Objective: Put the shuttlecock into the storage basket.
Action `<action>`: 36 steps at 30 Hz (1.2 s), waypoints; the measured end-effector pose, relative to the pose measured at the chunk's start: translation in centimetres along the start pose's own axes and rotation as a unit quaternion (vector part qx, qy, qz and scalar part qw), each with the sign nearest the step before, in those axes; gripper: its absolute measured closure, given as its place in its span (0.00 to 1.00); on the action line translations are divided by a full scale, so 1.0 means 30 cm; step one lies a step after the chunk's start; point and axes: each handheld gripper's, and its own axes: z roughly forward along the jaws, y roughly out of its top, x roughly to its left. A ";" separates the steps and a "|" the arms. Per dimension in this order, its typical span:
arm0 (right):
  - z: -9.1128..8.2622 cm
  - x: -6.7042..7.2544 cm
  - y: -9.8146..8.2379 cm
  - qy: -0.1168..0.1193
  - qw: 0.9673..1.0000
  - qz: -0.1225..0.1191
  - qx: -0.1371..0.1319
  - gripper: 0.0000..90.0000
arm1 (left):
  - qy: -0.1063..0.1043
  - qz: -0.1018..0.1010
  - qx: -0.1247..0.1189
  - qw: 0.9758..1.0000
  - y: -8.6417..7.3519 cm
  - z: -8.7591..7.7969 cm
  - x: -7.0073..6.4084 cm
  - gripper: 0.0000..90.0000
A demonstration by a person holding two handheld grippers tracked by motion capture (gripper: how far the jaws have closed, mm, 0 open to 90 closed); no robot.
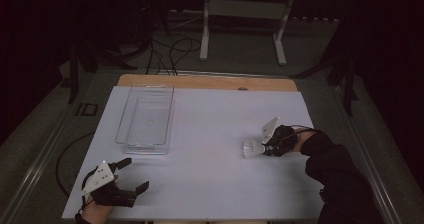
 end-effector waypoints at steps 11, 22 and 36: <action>-0.009 0.056 0.018 0.010 1.000 -0.016 0.003 0.72 | -0.002 0.005 0.003 1.000 0.008 0.004 -0.013 0.00; -0.015 0.103 0.039 0.011 0.999 -0.040 -0.010 0.73 | -0.014 0.018 0.028 0.999 0.050 0.038 -0.026 0.00; -0.015 0.158 0.082 0.018 1.000 -0.018 -0.017 0.73 | -0.025 0.023 0.055 0.998 0.126 0.064 -0.031 0.00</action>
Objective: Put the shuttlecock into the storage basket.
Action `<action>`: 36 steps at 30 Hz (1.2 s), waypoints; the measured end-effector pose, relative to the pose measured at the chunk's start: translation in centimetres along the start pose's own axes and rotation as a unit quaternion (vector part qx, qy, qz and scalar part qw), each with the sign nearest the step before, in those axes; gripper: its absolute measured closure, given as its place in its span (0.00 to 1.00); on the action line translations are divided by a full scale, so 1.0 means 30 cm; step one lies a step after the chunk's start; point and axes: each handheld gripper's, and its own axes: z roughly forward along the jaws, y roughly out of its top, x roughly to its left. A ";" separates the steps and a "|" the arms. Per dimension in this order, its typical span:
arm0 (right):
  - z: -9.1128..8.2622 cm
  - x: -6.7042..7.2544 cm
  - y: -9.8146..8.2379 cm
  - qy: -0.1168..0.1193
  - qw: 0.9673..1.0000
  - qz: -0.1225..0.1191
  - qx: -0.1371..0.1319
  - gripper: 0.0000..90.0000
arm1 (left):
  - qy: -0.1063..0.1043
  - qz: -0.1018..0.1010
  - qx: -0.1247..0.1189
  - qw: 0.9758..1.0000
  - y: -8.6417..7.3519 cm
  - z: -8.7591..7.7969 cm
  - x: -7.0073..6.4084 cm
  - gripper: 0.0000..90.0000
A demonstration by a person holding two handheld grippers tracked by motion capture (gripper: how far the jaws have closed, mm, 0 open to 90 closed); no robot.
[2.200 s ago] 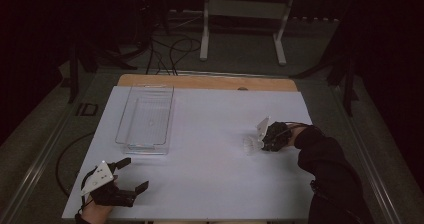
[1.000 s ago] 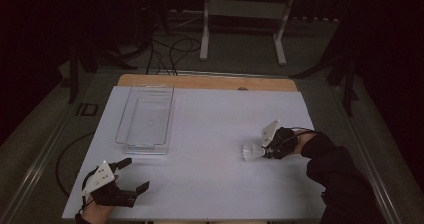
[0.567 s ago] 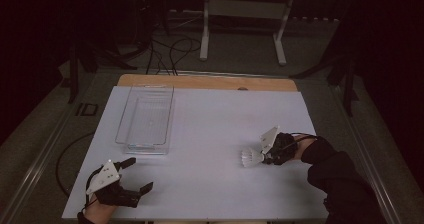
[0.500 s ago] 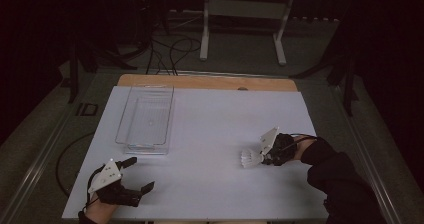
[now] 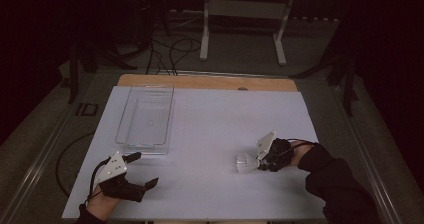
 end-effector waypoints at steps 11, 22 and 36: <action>0.001 0.031 0.007 0.018 1.000 0.019 -0.014 0.73 | -0.017 0.005 0.014 1.000 0.103 0.029 -0.003 0.00; -0.028 0.052 0.021 0.019 0.999 0.002 -0.043 0.73 | -0.038 0.008 0.031 0.999 0.197 0.065 -0.014 0.00; -0.047 0.064 0.044 0.021 0.998 -0.007 -0.053 0.73 | -0.058 0.017 0.058 0.996 0.288 0.115 -0.028 0.00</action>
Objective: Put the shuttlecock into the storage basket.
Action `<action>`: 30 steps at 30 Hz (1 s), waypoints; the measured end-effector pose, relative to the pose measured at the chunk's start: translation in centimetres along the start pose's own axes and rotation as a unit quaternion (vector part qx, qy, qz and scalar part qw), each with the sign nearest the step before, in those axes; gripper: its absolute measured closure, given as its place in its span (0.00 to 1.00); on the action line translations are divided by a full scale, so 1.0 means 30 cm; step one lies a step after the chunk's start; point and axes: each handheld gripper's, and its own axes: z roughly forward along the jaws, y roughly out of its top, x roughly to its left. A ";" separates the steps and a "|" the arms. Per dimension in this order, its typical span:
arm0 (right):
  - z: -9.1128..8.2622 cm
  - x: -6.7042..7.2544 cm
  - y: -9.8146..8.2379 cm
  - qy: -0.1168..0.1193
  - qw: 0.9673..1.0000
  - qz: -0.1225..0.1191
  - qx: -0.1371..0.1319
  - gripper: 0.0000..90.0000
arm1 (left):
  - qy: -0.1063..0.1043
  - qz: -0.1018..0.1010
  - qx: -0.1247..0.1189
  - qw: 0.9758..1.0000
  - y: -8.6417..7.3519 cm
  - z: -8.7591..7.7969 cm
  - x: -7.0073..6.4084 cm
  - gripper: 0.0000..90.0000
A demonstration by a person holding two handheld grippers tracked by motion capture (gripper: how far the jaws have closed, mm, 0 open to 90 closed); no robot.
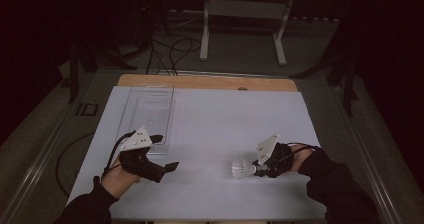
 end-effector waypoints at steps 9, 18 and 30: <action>-0.001 0.007 0.010 0.005 1.000 -0.003 -0.005 0.73 | -0.001 0.023 0.054 0.998 0.057 0.058 -0.016 0.00; 0.000 0.008 0.024 0.009 1.000 -0.013 -0.002 0.73 | -0.028 0.023 0.072 0.997 0.095 0.116 -0.010 0.00; 0.013 0.014 0.049 0.017 1.000 -0.026 0.003 0.73 | -0.075 0.047 0.120 0.989 0.119 0.214 -0.050 0.01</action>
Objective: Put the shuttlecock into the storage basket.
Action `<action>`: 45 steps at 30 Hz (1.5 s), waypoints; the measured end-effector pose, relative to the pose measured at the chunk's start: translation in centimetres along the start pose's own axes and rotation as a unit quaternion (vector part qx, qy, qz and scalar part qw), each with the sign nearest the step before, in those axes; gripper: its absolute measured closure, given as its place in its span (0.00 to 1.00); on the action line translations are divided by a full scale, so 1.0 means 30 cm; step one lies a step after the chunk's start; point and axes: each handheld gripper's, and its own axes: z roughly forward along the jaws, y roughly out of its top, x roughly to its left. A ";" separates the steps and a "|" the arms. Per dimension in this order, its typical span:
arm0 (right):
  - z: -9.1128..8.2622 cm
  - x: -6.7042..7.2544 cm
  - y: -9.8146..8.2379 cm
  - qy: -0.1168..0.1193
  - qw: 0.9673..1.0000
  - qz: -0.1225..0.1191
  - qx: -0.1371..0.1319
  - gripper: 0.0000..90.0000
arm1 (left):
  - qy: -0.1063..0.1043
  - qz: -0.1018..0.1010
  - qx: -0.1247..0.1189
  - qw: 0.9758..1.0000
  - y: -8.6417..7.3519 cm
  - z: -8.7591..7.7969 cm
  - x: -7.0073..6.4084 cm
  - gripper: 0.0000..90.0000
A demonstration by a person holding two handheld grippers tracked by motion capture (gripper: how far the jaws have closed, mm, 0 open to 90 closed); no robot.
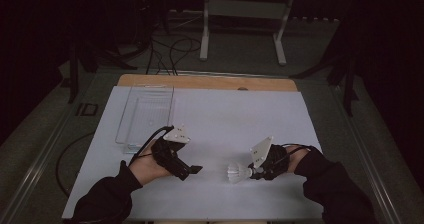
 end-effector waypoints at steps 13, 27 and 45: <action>0.014 0.001 0.032 0.013 1.000 -0.016 0.006 0.73 | -0.041 0.026 0.036 0.998 0.043 0.078 -0.018 0.08; 0.023 0.011 0.052 0.020 0.999 -0.027 0.007 0.73 | -0.081 0.032 0.084 0.993 0.077 0.159 -0.043 0.19; 0.037 0.022 0.074 0.020 0.999 -0.042 -0.002 0.73 | -0.106 0.017 0.137 0.985 0.116 0.235 -0.054 0.44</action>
